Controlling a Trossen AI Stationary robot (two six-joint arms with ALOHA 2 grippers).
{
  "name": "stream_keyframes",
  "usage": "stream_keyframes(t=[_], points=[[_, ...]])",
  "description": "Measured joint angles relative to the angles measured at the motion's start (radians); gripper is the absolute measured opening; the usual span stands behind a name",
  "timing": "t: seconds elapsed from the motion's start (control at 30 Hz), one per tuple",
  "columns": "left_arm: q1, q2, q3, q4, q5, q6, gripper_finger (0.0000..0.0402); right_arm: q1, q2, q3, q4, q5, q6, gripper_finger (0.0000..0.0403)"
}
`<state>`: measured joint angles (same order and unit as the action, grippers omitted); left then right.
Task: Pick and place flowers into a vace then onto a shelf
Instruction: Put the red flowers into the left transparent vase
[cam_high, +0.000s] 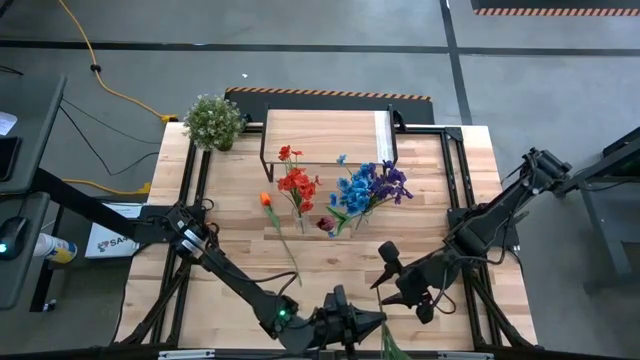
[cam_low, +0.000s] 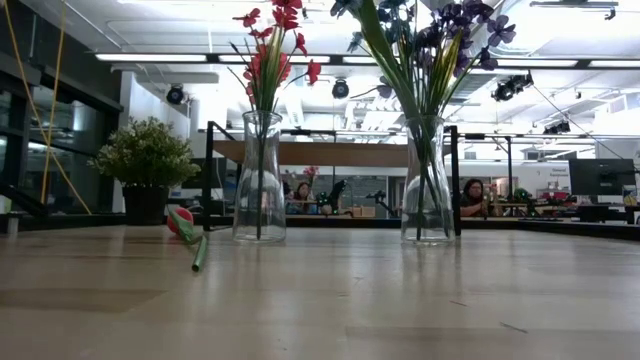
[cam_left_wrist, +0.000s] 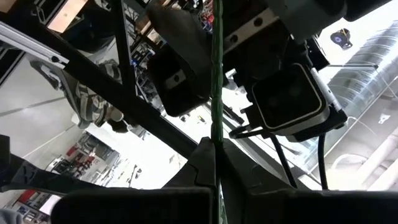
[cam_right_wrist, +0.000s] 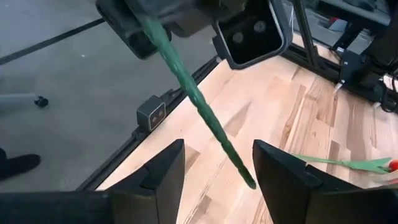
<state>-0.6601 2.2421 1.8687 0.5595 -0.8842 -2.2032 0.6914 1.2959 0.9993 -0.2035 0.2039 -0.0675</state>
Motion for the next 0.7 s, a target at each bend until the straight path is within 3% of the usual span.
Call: stream_keyframes(t=[0.7], points=[[0.0, 0.0, 0.0, -0.023, 0.001, -0.004, 0.0035, 0.0, 0.0, 0.0, 0.029, 0.033, -0.018, 0.0101]])
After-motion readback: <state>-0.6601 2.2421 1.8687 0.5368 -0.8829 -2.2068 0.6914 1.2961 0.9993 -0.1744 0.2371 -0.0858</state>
